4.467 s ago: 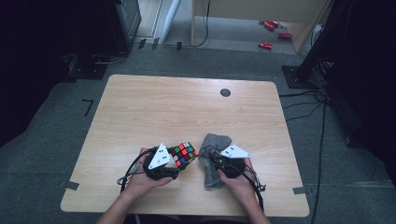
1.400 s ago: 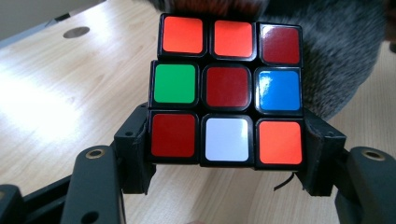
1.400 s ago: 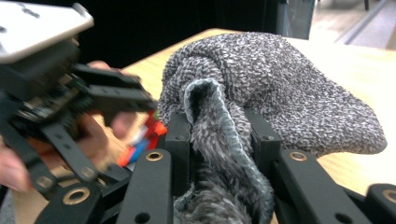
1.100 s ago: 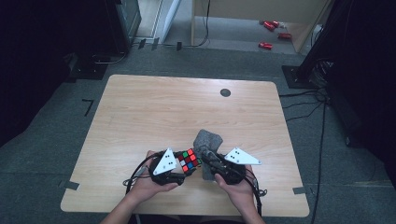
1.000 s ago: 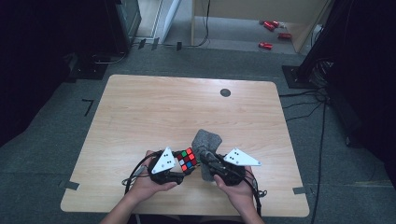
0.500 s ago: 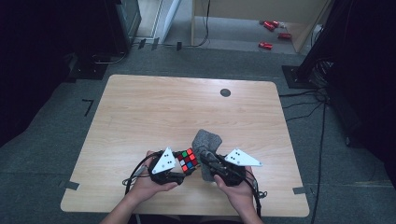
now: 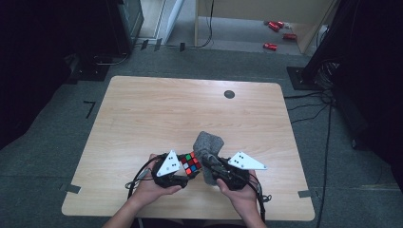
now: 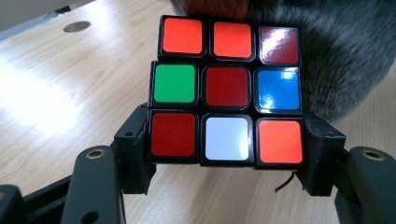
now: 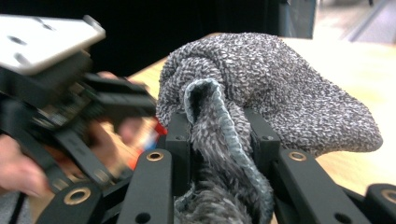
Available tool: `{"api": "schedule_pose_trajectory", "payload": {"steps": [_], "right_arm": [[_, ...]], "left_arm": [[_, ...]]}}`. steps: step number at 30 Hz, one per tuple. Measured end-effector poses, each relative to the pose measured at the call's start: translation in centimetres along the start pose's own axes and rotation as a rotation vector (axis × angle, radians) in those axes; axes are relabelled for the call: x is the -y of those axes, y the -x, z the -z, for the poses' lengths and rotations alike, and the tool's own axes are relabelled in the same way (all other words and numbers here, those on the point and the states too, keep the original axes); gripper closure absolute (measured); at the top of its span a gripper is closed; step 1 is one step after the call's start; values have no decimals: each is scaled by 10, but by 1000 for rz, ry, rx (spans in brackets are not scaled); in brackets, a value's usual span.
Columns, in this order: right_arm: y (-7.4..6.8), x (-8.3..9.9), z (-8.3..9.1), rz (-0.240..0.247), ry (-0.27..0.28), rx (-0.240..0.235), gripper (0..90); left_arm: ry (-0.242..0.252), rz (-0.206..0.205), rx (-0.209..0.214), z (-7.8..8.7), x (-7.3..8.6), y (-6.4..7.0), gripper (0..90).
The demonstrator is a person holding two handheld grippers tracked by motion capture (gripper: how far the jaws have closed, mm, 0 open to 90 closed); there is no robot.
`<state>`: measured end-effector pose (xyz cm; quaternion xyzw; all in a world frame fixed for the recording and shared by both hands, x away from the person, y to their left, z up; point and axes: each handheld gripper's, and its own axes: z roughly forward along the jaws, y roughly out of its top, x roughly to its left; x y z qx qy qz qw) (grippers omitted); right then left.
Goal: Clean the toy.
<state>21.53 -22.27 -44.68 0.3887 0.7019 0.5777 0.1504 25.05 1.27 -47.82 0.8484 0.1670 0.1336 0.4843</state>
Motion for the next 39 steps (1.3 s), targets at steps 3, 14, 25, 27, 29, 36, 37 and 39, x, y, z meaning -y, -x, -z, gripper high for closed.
{"api": "schedule_pose_trajectory", "payload": {"steps": [3,14,25,27,29,36,37,39], "right_arm": [[-1,-1,0,16,5,1,680],[7,2,1,-33,9,3,680],[37,21,-4,-34,-7,37,680],[38,24,-6,13,-2,21,680],[32,26,-10,68,1,2,678],[8,38,-30,233,-32,-50,667],[6,39,-31,247,-44,-54,665],[2,42,-34,269,-58,-50,664]], "left_arm": [[-1,-16,-3,-2,-2,4,349],[30,3,22,2,-2,0,349],[149,147,-5,25,-4,-23,349],[178,185,5,31,-5,-30,349],[197,209,21,34,-5,-32,349],[210,251,60,33,-7,-32,348],[207,255,64,32,-7,-32,348],[197,246,63,31,-8,-31,348]]}}
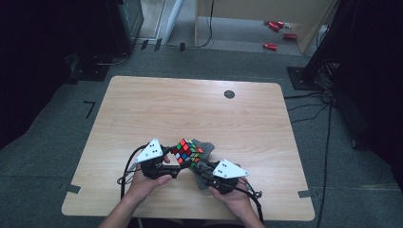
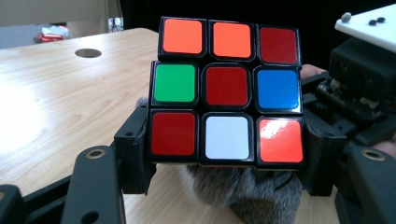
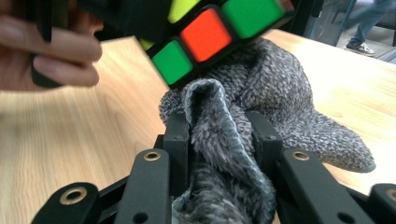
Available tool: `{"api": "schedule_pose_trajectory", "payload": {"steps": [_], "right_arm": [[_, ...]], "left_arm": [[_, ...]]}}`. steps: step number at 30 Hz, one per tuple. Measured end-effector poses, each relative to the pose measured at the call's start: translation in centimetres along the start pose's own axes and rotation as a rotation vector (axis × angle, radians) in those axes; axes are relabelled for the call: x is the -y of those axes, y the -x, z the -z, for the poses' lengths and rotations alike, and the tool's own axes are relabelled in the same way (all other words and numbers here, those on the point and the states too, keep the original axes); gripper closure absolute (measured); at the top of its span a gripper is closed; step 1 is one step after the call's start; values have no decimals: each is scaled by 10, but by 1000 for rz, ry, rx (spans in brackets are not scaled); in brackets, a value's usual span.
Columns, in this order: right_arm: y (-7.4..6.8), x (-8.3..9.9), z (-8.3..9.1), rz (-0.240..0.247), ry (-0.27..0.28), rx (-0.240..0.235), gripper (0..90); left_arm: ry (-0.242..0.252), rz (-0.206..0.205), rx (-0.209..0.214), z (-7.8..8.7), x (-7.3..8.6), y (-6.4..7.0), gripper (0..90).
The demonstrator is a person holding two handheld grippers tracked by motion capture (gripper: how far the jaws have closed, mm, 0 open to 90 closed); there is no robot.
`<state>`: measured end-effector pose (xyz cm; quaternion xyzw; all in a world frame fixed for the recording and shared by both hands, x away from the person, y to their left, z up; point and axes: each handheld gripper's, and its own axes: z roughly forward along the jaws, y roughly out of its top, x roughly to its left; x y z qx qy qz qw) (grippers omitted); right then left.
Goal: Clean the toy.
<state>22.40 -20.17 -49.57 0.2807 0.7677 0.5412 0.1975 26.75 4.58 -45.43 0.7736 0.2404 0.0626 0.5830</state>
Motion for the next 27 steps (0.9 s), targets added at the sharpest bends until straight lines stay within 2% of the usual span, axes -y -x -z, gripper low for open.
{"api": "schedule_pose_trajectory", "payload": {"steps": [2,8,12,15,18,22,25,27], "right_arm": [[0,0,0,13,-4,12,663],[16,-5,15,-31,73,72,663],[5,-2,7,6,34,29,660],[-5,0,0,37,1,0,652],[-1,-4,3,25,14,10,652],[11,-9,14,-20,77,57,660],[10,-6,12,-15,63,52,662],[2,-3,5,4,31,25,663]], "left_arm": [[-5,0,-3,0,0,0,348],[-13,8,4,-1,0,0,348],[-14,10,6,-2,0,0,348],[-14,31,-1,-2,1,-3,348],[-16,33,-3,-1,2,-4,348],[-21,26,7,-3,2,-1,348],[-24,22,8,-4,2,0,348],[-21,29,7,-4,1,-1,348]]}}
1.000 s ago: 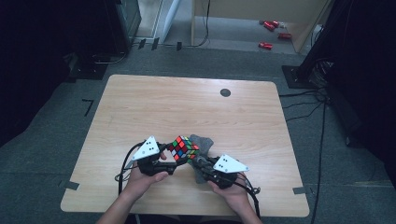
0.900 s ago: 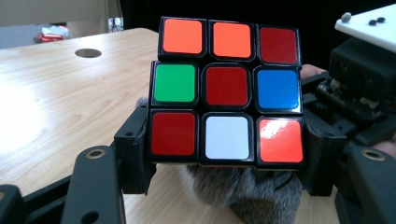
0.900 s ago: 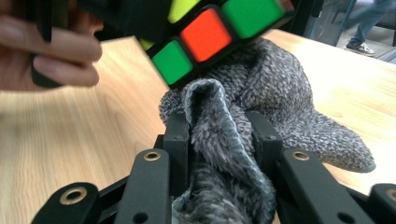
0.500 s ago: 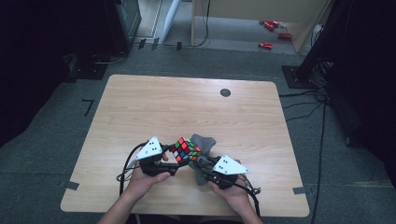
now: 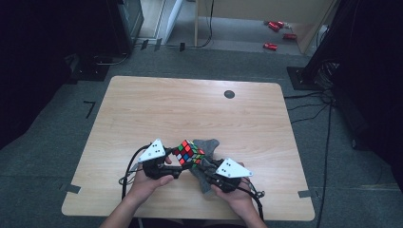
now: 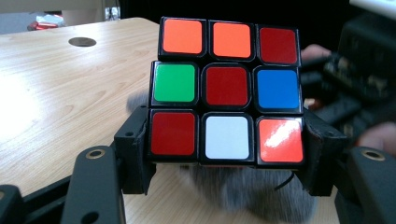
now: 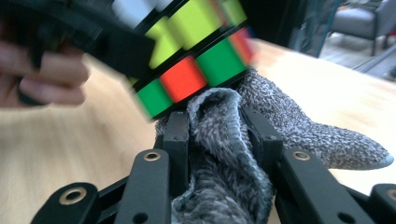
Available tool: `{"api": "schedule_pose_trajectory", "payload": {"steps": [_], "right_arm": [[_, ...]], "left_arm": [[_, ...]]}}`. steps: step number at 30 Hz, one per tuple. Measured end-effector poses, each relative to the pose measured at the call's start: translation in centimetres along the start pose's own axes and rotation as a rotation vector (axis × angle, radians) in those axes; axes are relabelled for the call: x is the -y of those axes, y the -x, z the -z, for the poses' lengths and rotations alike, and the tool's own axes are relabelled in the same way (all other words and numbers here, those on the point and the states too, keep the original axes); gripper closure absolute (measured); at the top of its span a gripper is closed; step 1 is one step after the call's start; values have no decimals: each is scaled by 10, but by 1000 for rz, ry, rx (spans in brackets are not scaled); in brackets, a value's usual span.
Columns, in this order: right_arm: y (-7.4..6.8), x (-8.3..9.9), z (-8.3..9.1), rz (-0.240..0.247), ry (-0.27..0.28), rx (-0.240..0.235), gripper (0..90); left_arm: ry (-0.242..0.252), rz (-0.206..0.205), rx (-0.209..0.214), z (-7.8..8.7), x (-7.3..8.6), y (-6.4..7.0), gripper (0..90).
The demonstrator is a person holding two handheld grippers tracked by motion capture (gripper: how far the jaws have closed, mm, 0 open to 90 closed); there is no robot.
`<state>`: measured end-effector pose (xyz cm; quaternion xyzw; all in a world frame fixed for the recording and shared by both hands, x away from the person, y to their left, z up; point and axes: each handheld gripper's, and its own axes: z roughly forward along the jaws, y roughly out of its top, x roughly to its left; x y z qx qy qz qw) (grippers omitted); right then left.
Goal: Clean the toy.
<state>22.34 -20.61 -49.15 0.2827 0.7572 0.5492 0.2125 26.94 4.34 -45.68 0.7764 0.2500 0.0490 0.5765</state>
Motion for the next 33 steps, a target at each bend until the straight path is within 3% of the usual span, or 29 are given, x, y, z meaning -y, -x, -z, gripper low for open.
{"api": "schedule_pose_trajectory", "payload": {"steps": [4,7,12,15,18,24,29,33], "right_arm": [[-9,0,-5,32,-8,-36,666],[-5,-2,-1,32,-2,-36,670],[4,-5,7,13,33,-7,690],[5,-4,8,25,28,-1,696],[11,-4,10,11,1,42,708],[43,-1,29,-144,-8,186,753],[61,3,42,-173,-11,279,751],[67,16,36,-184,-110,294,715]], "left_arm": [[1,6,-11,2,1,-3,348],[13,18,-5,3,0,-4,348],[-2,13,-23,3,2,-6,348],[-1,15,-39,4,1,-8,348],[1,19,-46,7,1,-10,348],[-5,16,-54,6,2,-11,348],[-12,17,-56,4,3,-11,349],[-15,18,-59,4,3,-11,348]]}}
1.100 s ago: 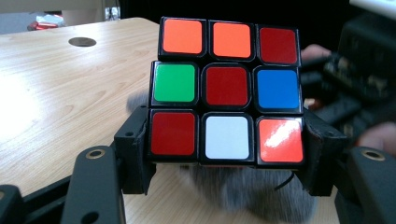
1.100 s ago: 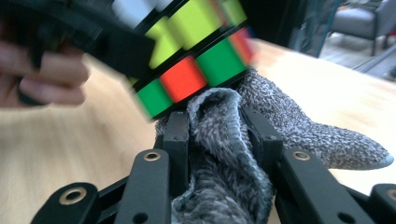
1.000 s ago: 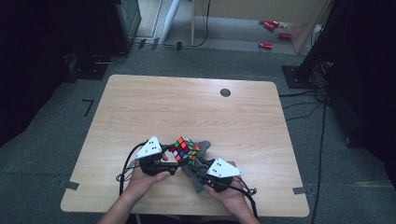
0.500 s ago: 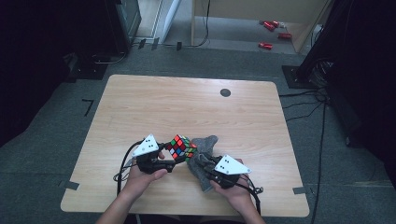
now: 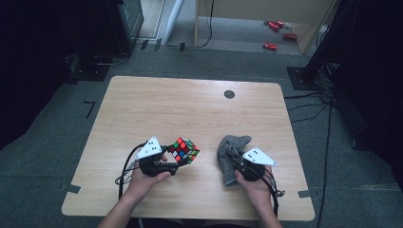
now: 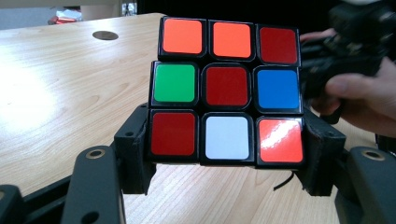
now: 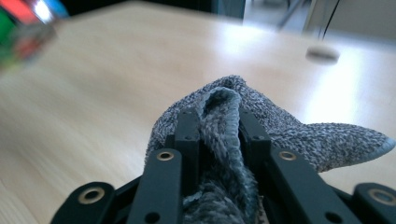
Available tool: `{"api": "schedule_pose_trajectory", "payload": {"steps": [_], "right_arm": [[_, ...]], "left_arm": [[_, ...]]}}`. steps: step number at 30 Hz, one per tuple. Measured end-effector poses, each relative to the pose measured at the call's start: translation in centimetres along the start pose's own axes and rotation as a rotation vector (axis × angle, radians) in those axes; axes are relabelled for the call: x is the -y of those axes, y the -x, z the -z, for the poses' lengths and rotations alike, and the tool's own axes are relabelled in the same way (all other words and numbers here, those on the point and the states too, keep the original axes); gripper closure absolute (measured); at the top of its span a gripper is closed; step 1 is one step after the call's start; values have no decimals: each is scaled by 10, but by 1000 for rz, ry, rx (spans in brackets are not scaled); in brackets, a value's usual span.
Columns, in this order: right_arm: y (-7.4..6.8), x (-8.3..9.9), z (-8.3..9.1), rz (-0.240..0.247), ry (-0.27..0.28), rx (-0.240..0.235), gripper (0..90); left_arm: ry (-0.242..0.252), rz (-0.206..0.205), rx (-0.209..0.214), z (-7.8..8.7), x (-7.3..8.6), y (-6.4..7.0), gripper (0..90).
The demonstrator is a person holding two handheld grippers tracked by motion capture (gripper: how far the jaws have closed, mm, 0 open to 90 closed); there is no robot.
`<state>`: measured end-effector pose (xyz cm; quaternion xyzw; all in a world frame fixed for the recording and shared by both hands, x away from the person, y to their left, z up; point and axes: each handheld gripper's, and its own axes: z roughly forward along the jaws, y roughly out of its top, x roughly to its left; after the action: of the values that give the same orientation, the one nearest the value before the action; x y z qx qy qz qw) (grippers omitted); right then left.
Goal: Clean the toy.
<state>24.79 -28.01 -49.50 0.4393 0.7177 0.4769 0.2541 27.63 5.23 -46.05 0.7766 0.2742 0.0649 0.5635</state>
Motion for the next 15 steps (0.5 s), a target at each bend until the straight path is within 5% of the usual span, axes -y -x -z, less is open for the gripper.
{"api": "schedule_pose_trajectory", "payload": {"steps": [2,6,10,15], "right_arm": [[2,4,-3,-22,-23,-1,619],[-1,-7,8,-64,136,-63,384],[-16,-15,14,61,190,-85,320],[-35,-15,12,142,214,-142,286]], "left_arm": [[1,5,-3,0,0,0,348],[1,28,-6,0,-2,-1,349],[-2,42,-2,-1,-3,-1,348],[3,90,13,-1,-4,-4,348]]}}
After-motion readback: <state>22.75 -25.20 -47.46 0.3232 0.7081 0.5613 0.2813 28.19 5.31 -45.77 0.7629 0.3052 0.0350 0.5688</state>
